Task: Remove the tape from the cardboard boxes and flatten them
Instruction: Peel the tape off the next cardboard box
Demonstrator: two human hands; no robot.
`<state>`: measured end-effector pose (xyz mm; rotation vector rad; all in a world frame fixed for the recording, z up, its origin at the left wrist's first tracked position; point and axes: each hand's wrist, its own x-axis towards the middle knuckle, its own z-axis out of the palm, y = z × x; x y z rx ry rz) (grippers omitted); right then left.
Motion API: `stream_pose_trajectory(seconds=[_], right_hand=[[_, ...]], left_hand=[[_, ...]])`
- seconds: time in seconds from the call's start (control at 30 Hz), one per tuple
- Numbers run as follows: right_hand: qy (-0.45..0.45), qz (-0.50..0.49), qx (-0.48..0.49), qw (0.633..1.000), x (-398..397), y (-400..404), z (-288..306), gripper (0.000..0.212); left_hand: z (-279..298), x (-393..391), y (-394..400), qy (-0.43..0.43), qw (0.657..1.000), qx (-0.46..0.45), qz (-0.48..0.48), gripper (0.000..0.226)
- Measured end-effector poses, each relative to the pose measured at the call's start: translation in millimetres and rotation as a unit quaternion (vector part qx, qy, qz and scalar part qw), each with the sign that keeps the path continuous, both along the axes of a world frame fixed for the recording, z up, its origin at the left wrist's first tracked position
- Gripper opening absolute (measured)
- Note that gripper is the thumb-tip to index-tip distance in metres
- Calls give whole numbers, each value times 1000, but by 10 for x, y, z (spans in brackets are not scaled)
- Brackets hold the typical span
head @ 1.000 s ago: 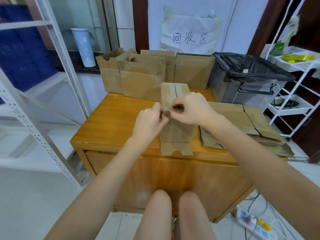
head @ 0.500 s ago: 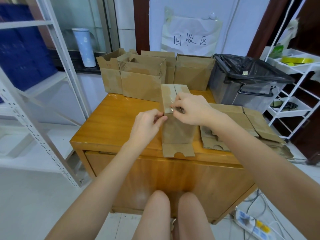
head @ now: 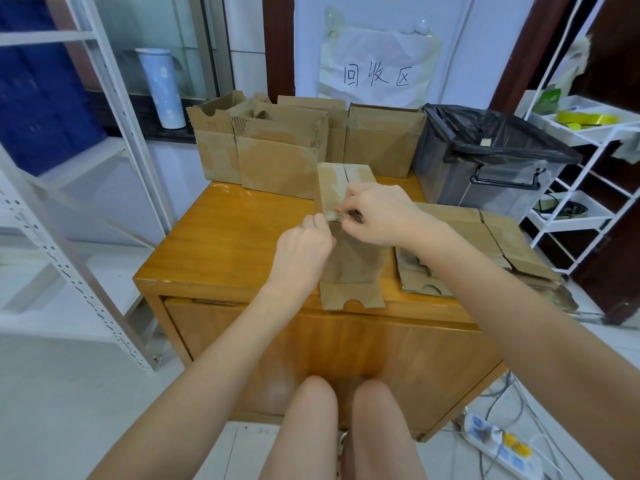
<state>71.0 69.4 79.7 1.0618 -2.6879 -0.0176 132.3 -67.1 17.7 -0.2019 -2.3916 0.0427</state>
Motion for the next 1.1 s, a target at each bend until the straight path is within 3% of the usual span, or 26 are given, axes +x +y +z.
stream_pose_trajectory(seconds=[0.13, 0.3, 0.4, 0.5, 0.63, 0.83, 0.97, 1.1], right_hand=[[3, 0, 1, 1000, 16, -20, 10, 34], [-1, 1, -6, 1000, 38, -13, 12, 33], [-7, 5, -11, 1000, 35, 1, 17, 32], [-13, 11, -15, 1000, 27, 10, 29, 32], [-18, 16, -11, 1000, 37, -8, 52, 32], [-7, 13, -11, 1000, 29, 4, 24, 33], [-3, 14, -9, 1000, 19, 8, 16, 33], [1, 15, -6, 1000, 21, 9, 2, 34]], left_hand=[[13, -26, -87, 13, 999, -24, -18, 38], [-4, -99, -296, 16, 991, -46, -126, 15], [-112, -81, -341, -30, 983, 111, -146, 17], [-160, -33, -343, -155, 928, 292, -170, 24], [-204, -75, -254, -176, 897, 378, -146, 34], [-260, -107, -309, -115, 927, 306, -182, 21], [-181, -105, -353, -123, 943, 235, -199, 18], [-141, -124, -422, -170, 943, 220, -184, 16]])
